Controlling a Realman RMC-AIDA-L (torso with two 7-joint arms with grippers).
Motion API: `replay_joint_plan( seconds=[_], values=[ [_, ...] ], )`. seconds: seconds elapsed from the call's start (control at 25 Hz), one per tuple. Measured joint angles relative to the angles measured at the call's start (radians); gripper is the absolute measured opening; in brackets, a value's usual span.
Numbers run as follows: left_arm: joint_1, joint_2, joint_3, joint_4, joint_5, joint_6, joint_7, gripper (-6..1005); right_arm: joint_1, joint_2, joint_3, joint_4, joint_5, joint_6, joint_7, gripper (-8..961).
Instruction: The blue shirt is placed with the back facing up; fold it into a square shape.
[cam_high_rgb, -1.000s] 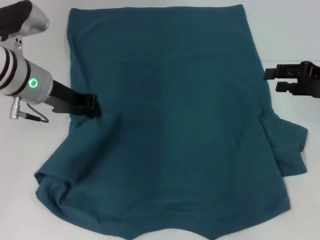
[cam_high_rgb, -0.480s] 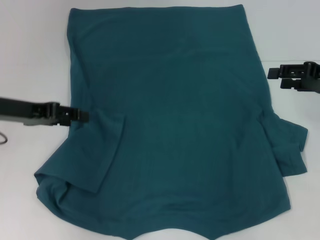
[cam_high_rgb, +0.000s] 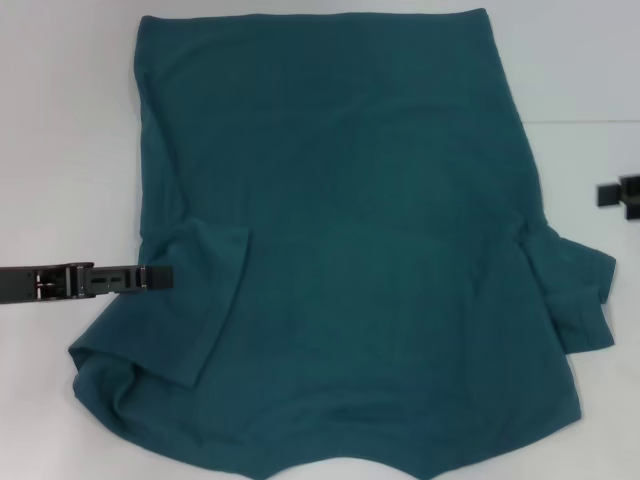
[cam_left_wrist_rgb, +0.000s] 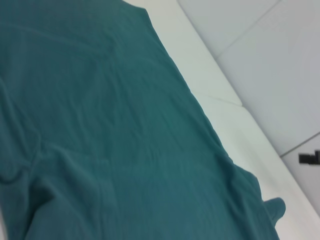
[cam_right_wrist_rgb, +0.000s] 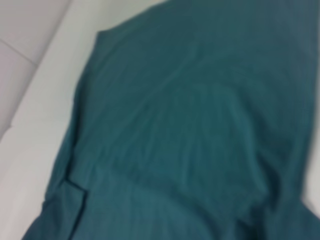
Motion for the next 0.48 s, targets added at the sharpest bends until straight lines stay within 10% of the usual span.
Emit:
replay_joint_plan(
  seconds=[0.48],
  values=[
    [-0.021,-0.028,-0.007,-0.022,-0.018,-0.057,0.005,886,-0.041,0.010,0.044,0.052,-0.088,-0.036,0.094,609]
  ],
)
